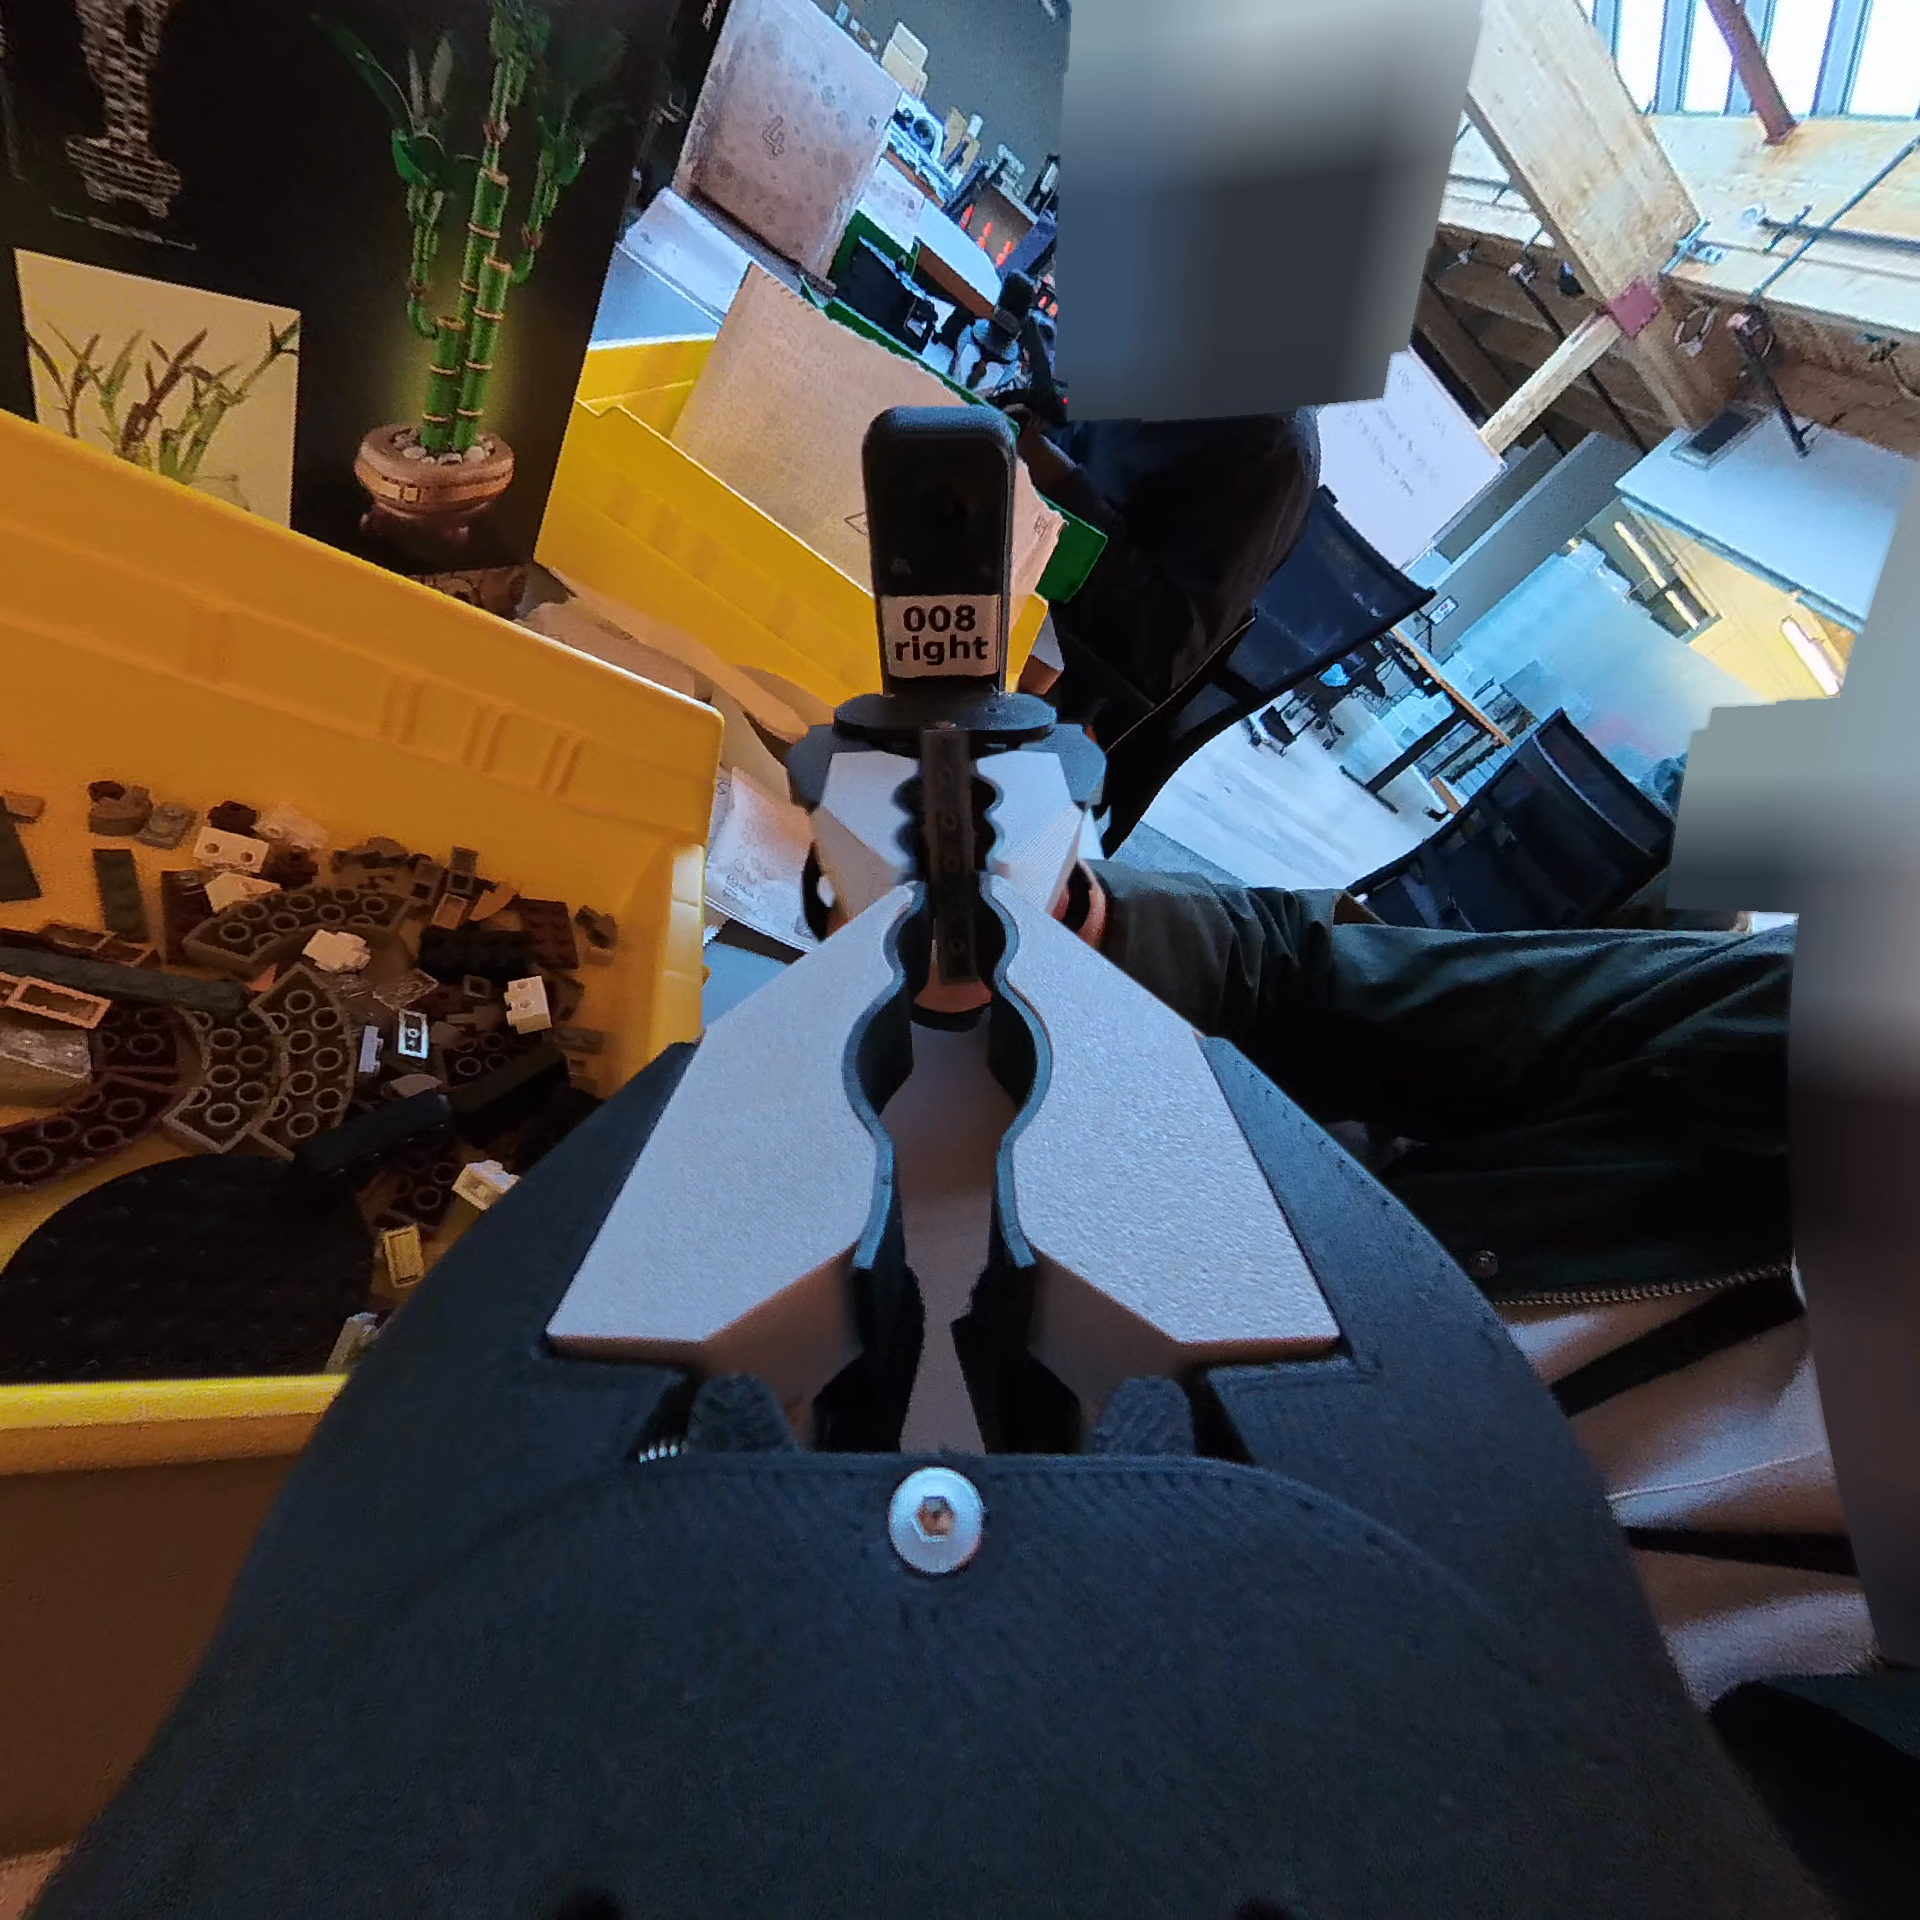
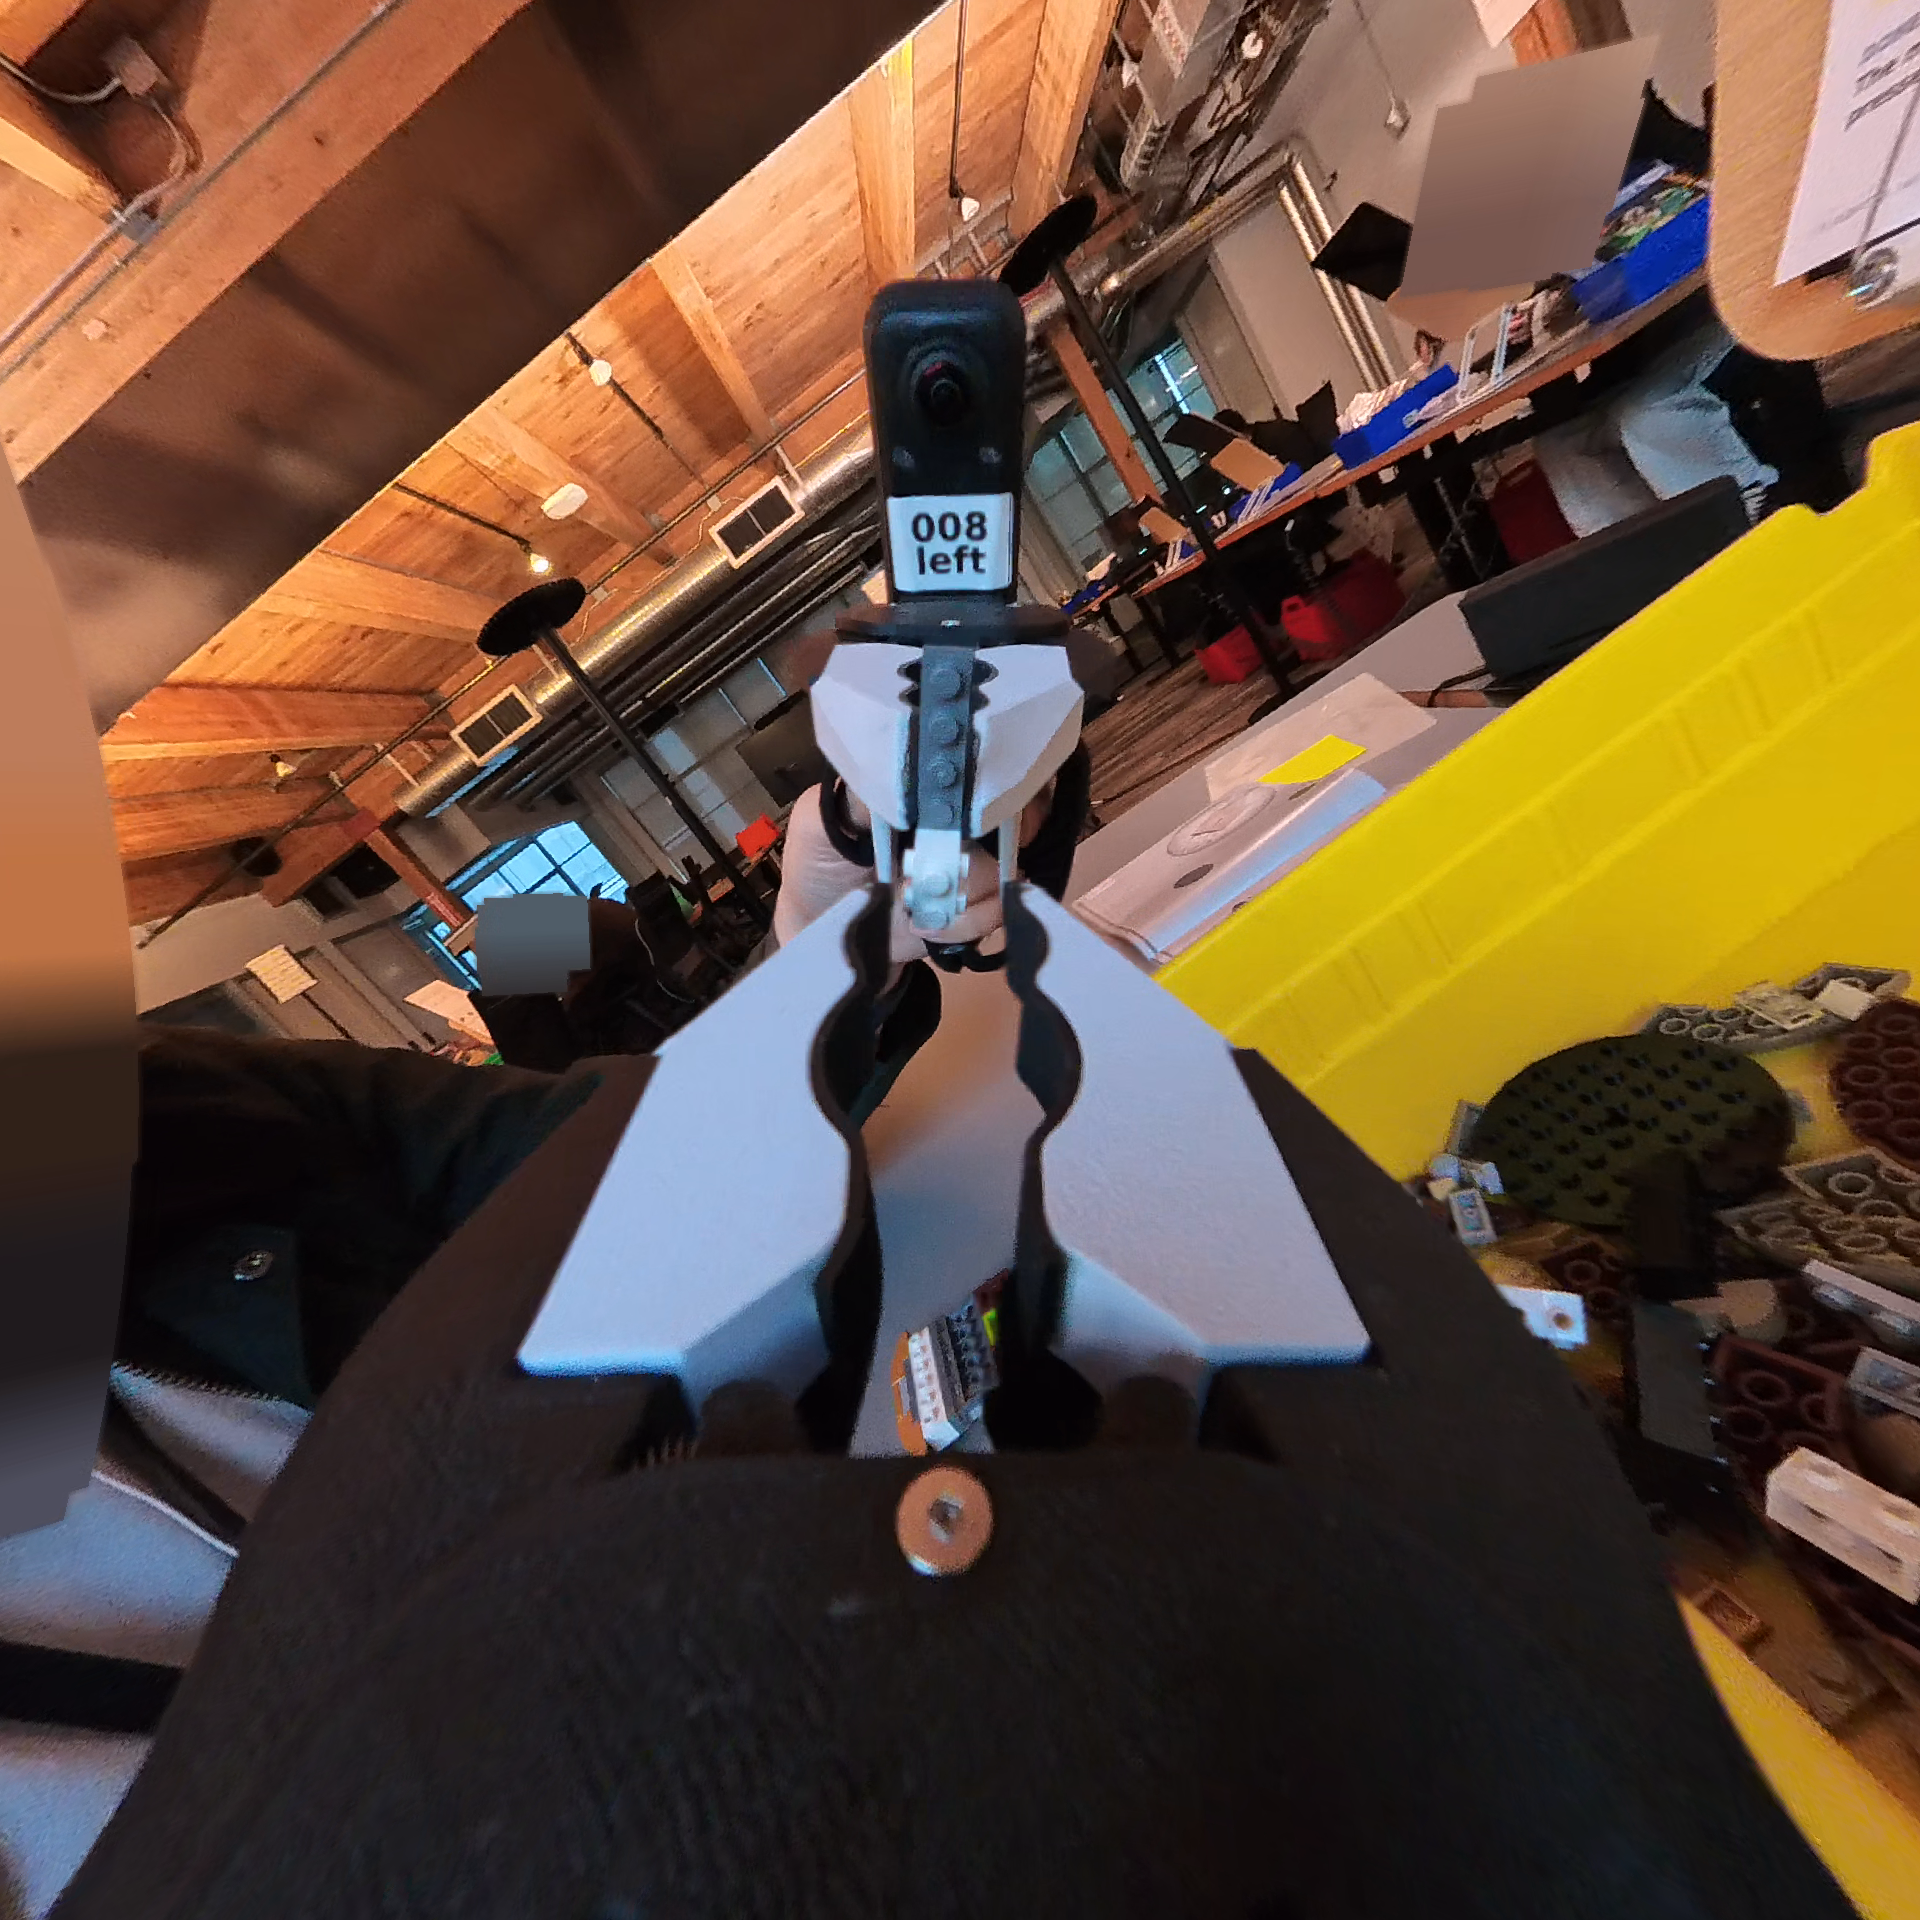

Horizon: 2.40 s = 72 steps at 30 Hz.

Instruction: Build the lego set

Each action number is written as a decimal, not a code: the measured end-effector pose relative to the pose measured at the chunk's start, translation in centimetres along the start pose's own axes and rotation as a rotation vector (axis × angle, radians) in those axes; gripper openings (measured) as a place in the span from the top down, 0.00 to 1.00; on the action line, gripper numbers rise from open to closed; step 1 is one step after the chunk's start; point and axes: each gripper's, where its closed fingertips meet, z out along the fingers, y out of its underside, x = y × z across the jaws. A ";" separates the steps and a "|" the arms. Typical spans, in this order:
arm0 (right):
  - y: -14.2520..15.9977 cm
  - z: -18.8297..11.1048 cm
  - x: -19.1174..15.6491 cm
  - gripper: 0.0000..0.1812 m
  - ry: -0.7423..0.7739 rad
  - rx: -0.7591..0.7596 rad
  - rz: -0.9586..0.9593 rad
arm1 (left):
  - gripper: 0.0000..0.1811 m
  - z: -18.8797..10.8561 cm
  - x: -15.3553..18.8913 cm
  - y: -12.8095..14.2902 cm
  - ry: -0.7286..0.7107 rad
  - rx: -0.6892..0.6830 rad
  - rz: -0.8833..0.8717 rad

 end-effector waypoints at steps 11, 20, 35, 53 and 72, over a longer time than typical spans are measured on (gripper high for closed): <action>-1.7 -0.1 -3.9 0.95 0.085 0.070 -0.479 | 0.97 -1.1 4.1 -1.7 0.281 0.161 0.165; -1.5 0.2 -4.7 0.89 0.101 0.083 -0.561 | 0.97 -0.8 4.5 -1.1 0.257 0.126 0.243; -0.9 0.1 -2.9 0.94 0.095 0.051 -0.427 | 0.97 -0.2 3.0 -0.2 0.086 0.023 0.341; -2.1 -0.4 -3.9 0.95 -0.270 0.165 0.168 | 0.98 -0.1 3.8 -1.2 0.038 0.046 0.308; -2.0 -0.8 -2.0 0.95 -0.032 0.102 -0.085 | 0.97 0.5 2.0 -1.1 0.026 0.093 0.147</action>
